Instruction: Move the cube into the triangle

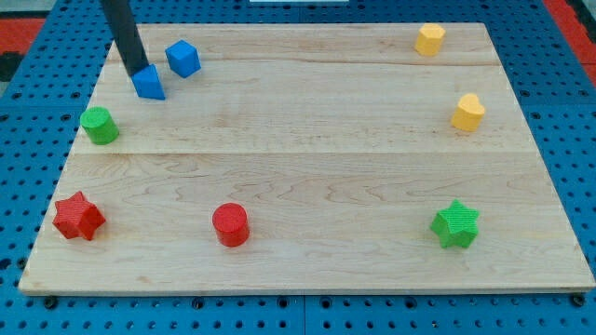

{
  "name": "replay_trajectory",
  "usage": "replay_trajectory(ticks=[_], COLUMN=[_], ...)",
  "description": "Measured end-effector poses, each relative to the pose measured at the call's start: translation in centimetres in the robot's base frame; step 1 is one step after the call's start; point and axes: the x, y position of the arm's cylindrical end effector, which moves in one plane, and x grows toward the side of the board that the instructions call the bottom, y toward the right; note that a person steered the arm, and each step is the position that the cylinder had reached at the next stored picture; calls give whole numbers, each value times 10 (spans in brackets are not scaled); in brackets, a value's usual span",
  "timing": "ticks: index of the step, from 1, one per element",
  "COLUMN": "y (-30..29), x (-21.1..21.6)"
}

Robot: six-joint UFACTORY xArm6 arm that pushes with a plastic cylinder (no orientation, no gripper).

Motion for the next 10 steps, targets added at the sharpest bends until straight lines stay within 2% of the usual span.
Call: replay_trajectory(ticks=[1, 2, 3, 4, 5, 6, 8, 10], y=[0, 0, 34, 67, 45, 24, 22, 18], x=[4, -54, -96, -88, -49, -44, -40, 7])
